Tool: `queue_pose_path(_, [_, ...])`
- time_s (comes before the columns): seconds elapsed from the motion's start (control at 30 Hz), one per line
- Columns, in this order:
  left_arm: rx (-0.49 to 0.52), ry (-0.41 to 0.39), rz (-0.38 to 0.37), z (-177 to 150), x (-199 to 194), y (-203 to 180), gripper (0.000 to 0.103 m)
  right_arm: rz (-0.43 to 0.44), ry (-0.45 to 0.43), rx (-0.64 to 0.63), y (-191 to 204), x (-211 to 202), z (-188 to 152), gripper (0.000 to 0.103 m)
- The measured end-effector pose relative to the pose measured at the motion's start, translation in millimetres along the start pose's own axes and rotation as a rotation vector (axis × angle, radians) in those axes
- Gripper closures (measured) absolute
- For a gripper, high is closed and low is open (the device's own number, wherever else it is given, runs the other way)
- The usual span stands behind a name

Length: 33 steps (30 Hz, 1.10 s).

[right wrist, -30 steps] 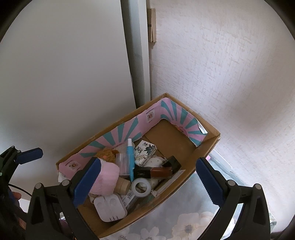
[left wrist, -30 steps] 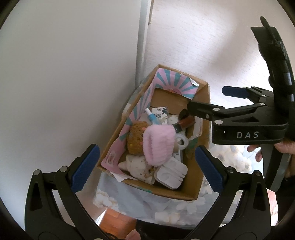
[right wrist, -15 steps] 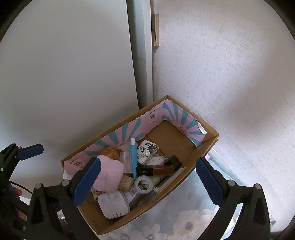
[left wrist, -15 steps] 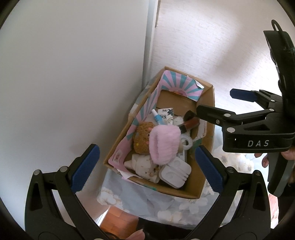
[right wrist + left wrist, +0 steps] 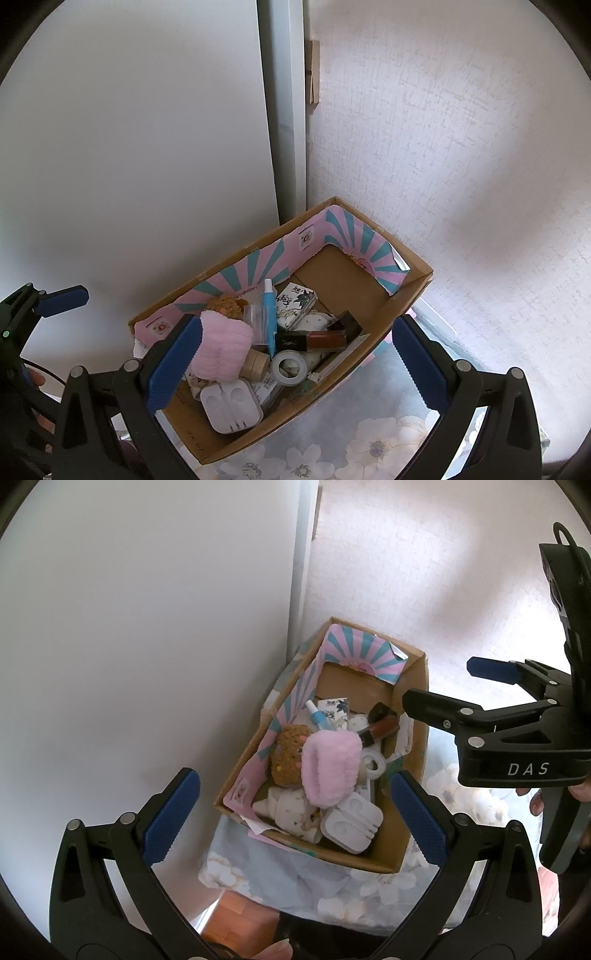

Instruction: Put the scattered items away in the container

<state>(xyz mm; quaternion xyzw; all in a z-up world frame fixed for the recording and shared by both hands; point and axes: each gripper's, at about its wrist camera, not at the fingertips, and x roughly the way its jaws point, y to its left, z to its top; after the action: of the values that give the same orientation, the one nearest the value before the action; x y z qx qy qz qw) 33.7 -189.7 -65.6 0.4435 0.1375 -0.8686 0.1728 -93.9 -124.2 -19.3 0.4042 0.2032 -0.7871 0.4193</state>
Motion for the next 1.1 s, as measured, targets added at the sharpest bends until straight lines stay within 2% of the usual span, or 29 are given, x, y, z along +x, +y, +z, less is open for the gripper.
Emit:
queue_pose_path(0.27, [0.011,-0.008,-0.002,6,-6,1,0.0,-0.013,-0.009,0.039,-1,-19,-5,0.001])
queue_pose_path(0.4, [0.047,-0.015,-0.027,14,-11,-10,0.0,-0.08,0.005,0.125,-15,-38,-17,0.001])
queue_pose_path(0.67, [0.153,-0.024,-0.109,30,-18,-55,0.0,-0.244,0.005,0.341,-60,-87,-53,0.001])
queue_pose_path(0.87, [0.204,-0.046,-0.113,42,-24,-89,0.0,-0.394,-0.038,0.508,-93,-129,-81,0.001])
queue_pose_path(1.1, [0.253,-0.051,-0.193,48,-33,-122,0.0,-0.474,-0.056,0.607,-107,-160,-108,0.001])
